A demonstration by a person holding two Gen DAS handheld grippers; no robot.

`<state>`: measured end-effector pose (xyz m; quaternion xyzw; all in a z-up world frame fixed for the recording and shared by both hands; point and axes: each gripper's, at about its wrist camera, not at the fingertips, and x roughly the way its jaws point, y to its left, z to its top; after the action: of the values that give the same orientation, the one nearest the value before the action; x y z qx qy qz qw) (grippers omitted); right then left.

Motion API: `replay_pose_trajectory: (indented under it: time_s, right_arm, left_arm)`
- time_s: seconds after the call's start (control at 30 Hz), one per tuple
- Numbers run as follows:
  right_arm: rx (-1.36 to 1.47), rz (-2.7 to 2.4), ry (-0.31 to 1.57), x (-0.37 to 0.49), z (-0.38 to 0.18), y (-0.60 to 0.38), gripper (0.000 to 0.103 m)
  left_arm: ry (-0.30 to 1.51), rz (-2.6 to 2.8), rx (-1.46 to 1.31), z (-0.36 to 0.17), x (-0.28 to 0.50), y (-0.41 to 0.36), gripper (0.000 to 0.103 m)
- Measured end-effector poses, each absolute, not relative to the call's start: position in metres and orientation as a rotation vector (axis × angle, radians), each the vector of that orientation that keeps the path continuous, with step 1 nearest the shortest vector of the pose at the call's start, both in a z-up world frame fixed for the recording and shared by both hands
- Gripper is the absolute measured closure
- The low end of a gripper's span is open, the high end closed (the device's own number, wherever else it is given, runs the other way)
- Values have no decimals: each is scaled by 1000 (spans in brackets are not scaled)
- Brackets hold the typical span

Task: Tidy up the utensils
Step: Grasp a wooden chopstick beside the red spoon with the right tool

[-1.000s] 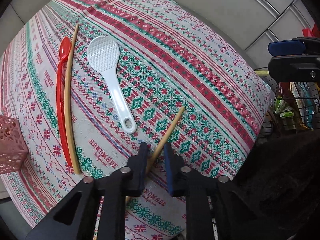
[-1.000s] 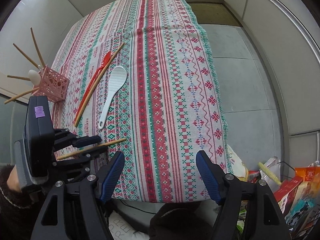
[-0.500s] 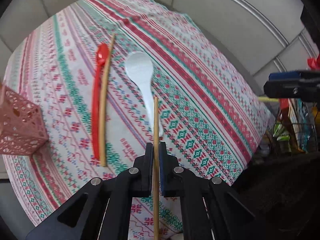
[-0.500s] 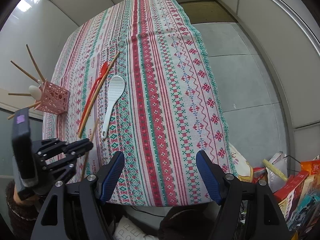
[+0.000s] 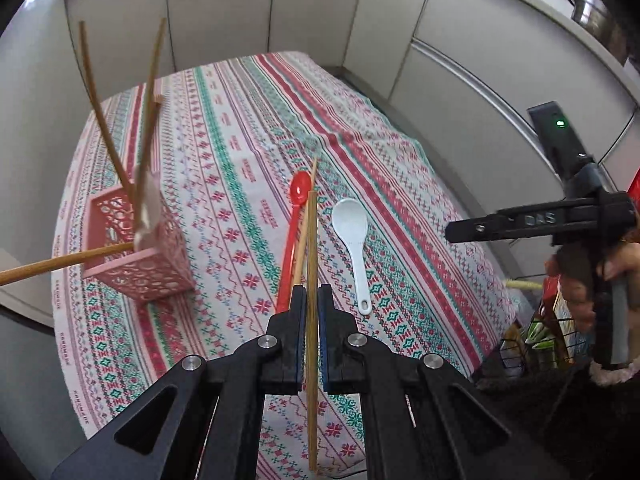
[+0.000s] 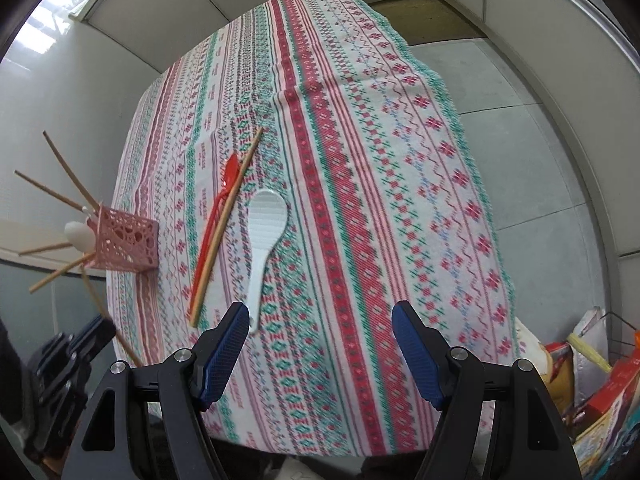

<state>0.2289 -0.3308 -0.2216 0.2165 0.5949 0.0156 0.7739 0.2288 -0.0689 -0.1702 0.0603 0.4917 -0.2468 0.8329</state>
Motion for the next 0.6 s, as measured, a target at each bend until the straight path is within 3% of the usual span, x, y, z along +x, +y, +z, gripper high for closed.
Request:
replay_pose_trajectory:
  time_s: [0.27,0.43,0.6]
  right_arm:
    - [498,26,1248,280,-227,-312,29]
    - [503,6,1218,318,-238,-300,52]
    - [500,-13,1221,353,-258,-283,69]
  left_arm:
    - [960,-524,99,-142,218,-43,98]
    - [926,-524,58,-131,217,-23,98]
    - [896,-501,53,-130,214,-8,98]
